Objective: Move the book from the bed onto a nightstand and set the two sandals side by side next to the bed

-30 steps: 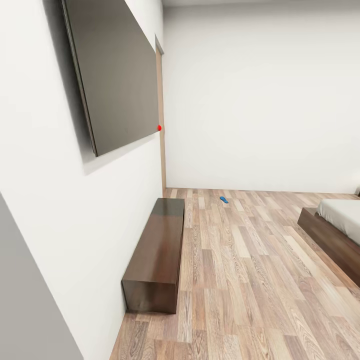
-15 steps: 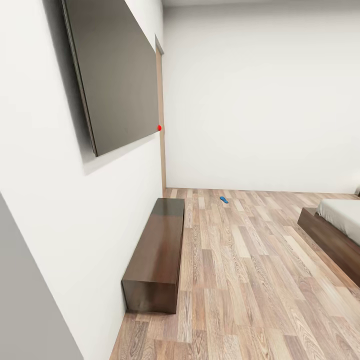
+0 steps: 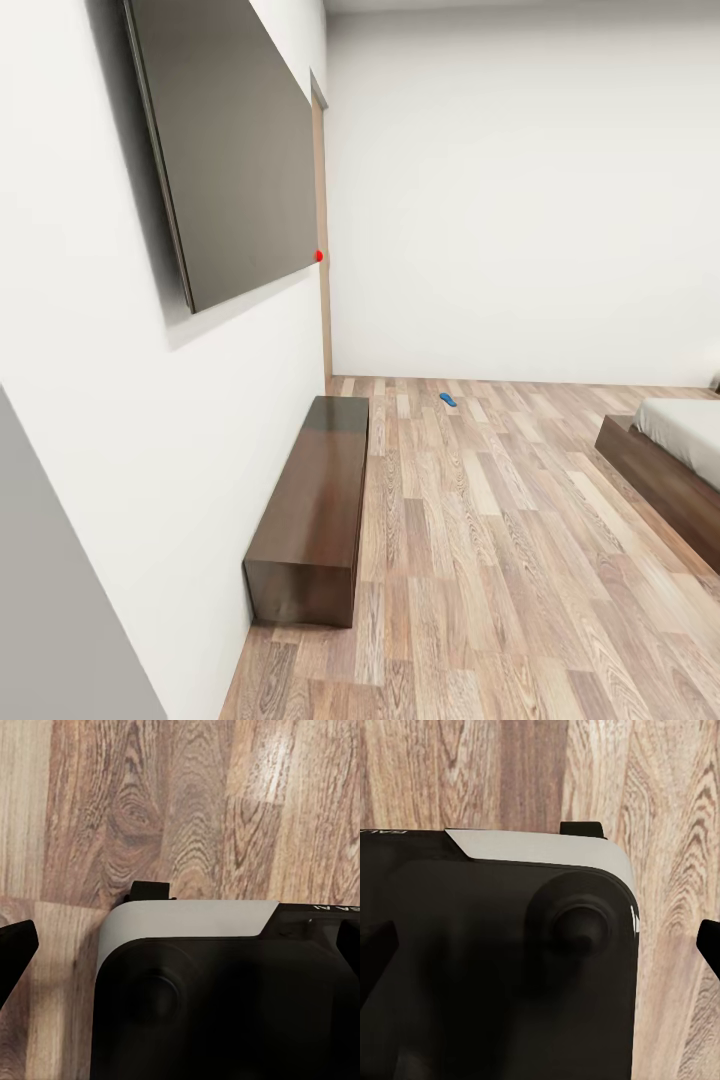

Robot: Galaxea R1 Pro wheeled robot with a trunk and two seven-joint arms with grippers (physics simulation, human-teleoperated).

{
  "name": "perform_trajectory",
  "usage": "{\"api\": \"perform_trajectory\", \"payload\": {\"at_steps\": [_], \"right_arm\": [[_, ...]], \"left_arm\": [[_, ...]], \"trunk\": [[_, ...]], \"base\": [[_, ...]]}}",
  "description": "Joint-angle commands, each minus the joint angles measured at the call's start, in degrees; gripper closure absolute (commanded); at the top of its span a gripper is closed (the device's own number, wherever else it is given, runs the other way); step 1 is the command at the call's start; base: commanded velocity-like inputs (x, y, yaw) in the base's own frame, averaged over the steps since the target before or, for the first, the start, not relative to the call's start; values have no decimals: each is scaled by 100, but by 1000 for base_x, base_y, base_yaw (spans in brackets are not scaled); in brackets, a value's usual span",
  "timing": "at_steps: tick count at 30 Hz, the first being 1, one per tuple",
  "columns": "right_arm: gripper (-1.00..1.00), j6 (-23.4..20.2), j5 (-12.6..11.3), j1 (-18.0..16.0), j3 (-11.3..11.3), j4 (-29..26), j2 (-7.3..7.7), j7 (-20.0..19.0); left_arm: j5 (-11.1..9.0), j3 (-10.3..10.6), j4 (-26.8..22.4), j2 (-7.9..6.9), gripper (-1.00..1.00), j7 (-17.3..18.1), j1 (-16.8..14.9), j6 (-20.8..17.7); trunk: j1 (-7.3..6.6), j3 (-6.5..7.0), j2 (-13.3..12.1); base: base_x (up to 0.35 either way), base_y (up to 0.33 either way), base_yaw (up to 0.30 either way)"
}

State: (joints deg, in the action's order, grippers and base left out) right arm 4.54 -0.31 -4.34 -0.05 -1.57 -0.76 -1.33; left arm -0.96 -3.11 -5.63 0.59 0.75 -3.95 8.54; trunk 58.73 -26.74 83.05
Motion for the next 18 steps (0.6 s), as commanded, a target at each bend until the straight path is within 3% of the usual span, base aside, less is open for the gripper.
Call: {"api": "perform_trajectory", "payload": {"at_steps": [1,18], "right_arm": [[-100,20,-4,-4,-2,6,0,-14],[-100,20,-4,-4,-2,6,0,-14]], "left_arm": [[-10,-29,5,2,-100,8,-4,18],[-10,-29,5,2,-100,8,-4,18]], "trunk": [[0,-6,3],[0,-5,3]], "base": [[0,0,0],[0,0,0]]}}
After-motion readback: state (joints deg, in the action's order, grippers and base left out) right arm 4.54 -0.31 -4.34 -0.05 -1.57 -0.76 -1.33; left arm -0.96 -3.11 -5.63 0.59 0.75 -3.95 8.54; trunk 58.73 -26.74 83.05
